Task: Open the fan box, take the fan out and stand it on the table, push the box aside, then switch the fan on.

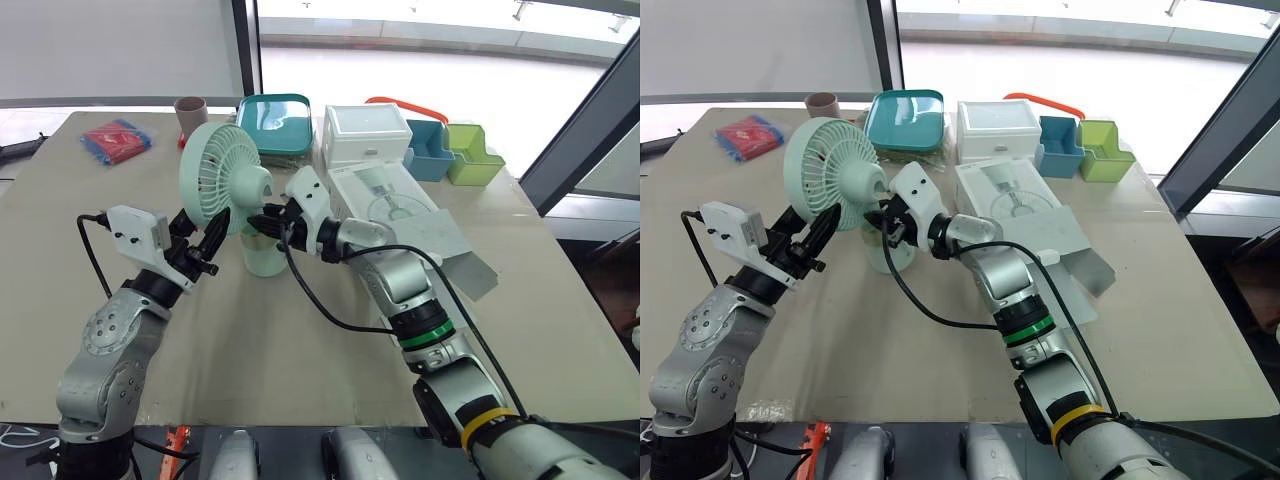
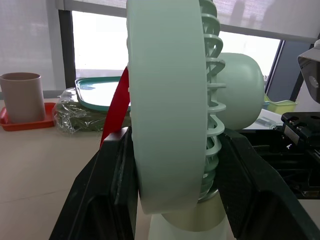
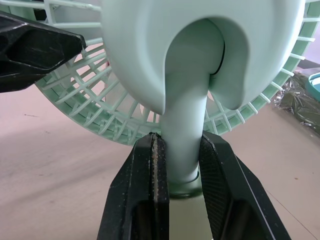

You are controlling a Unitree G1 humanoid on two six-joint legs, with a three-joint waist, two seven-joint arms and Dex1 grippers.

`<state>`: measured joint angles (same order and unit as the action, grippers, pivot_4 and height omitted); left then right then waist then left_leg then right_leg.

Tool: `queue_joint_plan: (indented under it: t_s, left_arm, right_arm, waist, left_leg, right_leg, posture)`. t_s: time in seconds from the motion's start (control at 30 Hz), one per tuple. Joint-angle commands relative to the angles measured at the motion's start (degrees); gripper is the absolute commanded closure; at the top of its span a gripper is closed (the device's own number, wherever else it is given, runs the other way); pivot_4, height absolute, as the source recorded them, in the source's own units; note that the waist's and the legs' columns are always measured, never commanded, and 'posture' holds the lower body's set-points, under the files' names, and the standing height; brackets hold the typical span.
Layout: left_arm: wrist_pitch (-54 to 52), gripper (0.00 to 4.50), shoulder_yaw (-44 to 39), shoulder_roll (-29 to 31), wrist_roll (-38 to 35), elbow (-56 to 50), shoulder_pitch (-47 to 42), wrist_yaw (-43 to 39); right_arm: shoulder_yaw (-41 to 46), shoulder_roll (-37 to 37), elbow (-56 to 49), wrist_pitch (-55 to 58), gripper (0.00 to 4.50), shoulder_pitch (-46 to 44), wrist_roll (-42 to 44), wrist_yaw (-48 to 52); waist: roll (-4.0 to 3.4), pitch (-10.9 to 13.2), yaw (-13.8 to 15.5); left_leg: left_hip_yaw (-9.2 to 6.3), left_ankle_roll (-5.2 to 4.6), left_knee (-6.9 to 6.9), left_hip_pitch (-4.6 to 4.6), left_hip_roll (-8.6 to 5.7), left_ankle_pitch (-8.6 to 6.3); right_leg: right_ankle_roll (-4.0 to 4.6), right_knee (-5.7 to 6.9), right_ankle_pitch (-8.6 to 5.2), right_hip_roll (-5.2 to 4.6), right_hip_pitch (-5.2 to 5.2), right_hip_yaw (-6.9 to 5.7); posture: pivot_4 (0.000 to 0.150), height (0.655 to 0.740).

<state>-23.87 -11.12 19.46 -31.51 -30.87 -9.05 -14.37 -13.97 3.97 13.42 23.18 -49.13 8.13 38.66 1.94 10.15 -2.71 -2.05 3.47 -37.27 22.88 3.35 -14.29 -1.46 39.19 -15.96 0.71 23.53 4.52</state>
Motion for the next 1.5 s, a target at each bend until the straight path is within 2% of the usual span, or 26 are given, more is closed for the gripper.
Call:
queue_joint_plan:
  t_s: [0.03, 0.5, 0.53, 0.73, 1.07, 1.23, 1.37, 1.5]
  left_arm:
    - [2.98, 2.61, -1.15, -0.33, -1.17, -2.82, -1.59, -1.34]
    - [0.65, 2.61, -1.08, 1.63, -2.37, -3.97, 0.42, -4.48]
    - [0.41, 1.81, -1.05, 1.6, -2.82, -4.01, 0.55, -4.58]
    - [0.2, 0.06, -1.16, 1.96, -4.59, -5.37, 1.82, -5.35]
    - [1.72, 0.06, -7.3, 3.84, -6.11, -9.07, 4.9, -3.62]
    - [0.34, 0.06, -11.39, 6.98, -10.41, -10.46, 6.62, -5.98]
    - [-1.35, 0.06, -15.65, 10.14, -16.8, -11.48, 8.69, -7.07]
    - [-1.87, 0.06, -21.58, 13.79, -21.08, -8.77, 10.09, -9.05]
  right_arm:
    - [0.2, -0.68, -2.5, -1.13, 3.86, -0.88, 0.35, 0.02]
    - [0.93, -0.9, -2.1, -1.0, 3.86, -1.71, 0.35, -0.52]
    - [0.94, -0.93, -2.01, -1.04, 3.88, -1.79, 0.34, -0.53]
    - [1.41, -1.12, -1.86, -1.0, 3.88, -2.05, 0.59, -0.78]
    - [2.88, -0.47, -1.03, -1.06, 3.88, -2.51, 1.16, -0.83]
    - [3.14, 0.51, -1.63, -0.95, 3.88, -2.12, 1.71, 0.13]
    - [3.85, 1.86, -2.6, -0.56, 3.88, -1.73, 2.79, 1.3]
    - [5.08, 3.41, -3.9, 0.28, 3.88, -1.24, 4.42, 2.84]
  waist:
    - [0.0, 0.0, 0.01]
    - [0.0, 0.0, 0.01]
    - [0.0, 0.0, 0.01]
    - [0.0, 0.0, -0.01]
    - [-0.01, 0.01, 0.01]
    - [-0.01, 0.01, -0.02]
    - [-0.03, 0.02, -0.02]
    - [-0.05, 0.03, -0.01]
  left_leg:
    - [0.0, 0.0, 0.0, 0.0, 0.0, 0.0]
    - [0.0, 0.0, 0.0, 0.01, -0.01, 0.0]
    - [0.0, 0.0, 0.0, 0.01, -0.01, 0.0]
    - [-0.01, 0.0, 0.0, 0.03, 0.01, 0.0]
    - [-0.01, 0.0, 0.0, 0.04, 0.0, 0.0]
    - [-0.01, 0.0, 0.01, 0.05, 0.01, 0.0]
    - [0.0, 0.0, 0.01, 0.05, 0.02, 0.0]
    - [-0.01, 0.0, 0.01, 0.06, 0.01, 0.0]
  right_leg:
    - [0.0, 0.0, 0.0, 0.0, 0.0, 0.0]
    - [0.0, 0.0, 0.0, -0.01, 0.01, -0.01]
    - [0.0, 0.0, 0.0, -0.01, 0.0, -0.01]
    - [0.0, 0.0, 0.0, 0.0, 0.02, -0.02]
    - [0.0, 0.0, 0.0, 0.0, 0.03, -0.02]
    - [0.0, 0.0, 0.0, 0.0, 0.04, -0.02]
    - [0.0, -0.01, 0.0, 0.01, 0.06, -0.02]
    - [0.0, -0.02, 0.0, 0.0, 0.05, -0.03]
  posture:
    - [0.15, 0.74]
    - [0.15, 0.74]
    - [0.15, 0.74]
    - [0.15, 0.74]
    - [0.15, 0.74]
    - [0.15, 0.74]
    - [0.15, 0.74]
    - [0.15, 0.74]
